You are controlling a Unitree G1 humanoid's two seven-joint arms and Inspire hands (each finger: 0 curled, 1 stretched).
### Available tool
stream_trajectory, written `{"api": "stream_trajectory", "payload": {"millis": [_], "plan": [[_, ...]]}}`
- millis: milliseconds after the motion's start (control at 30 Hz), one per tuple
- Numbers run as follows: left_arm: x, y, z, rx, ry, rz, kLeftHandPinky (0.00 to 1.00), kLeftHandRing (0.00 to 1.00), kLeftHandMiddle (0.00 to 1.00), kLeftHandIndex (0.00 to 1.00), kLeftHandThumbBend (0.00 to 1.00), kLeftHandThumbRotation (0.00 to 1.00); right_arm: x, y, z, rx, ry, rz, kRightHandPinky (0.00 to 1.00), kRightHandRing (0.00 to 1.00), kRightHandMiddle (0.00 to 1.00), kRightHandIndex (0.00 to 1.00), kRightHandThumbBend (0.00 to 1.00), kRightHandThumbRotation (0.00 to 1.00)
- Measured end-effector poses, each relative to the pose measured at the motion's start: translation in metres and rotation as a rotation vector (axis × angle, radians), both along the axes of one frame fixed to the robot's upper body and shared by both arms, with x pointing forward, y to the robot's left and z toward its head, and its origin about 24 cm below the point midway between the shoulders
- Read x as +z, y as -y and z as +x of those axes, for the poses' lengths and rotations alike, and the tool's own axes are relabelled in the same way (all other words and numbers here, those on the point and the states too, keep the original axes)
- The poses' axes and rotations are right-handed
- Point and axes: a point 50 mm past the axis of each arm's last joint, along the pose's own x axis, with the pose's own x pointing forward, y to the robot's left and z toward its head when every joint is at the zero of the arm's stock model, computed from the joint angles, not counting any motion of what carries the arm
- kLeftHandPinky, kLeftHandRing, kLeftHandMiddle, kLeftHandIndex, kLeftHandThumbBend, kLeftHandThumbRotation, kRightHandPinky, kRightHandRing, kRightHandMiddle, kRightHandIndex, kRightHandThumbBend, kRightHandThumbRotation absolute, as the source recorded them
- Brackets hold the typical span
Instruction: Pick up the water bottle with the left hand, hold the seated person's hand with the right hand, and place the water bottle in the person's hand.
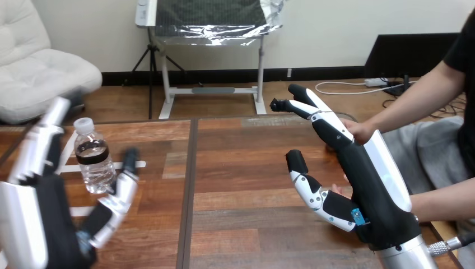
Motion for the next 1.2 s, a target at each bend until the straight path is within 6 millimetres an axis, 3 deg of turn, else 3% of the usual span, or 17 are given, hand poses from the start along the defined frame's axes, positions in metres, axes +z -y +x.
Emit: {"api": "stream_trajectory", "payload": {"millis": [300,633,1200], "plan": [[-0.006,-0.016,0.018,0.077,-0.037,0.010,0.86,0.90,0.91,0.91,0.68,0.51,0.000,-0.001,0.000,0.004,0.003,0.001,0.96,0.94,0.95,0.82,0.10,0.00],[-0.014,-0.029,0.034,0.106,-0.102,-0.038,0.93,0.96,0.95,0.96,0.78,0.53,0.000,-0.001,0.000,0.005,0.004,-0.001,0.95,0.93,0.95,0.82,0.10,0.00],[-0.027,-0.046,0.063,0.109,-0.248,-0.161,0.88,0.92,0.94,0.97,0.86,0.47,0.000,-0.001,0.000,0.004,0.004,-0.007,0.94,0.92,0.94,0.82,0.11,0.00]]}}
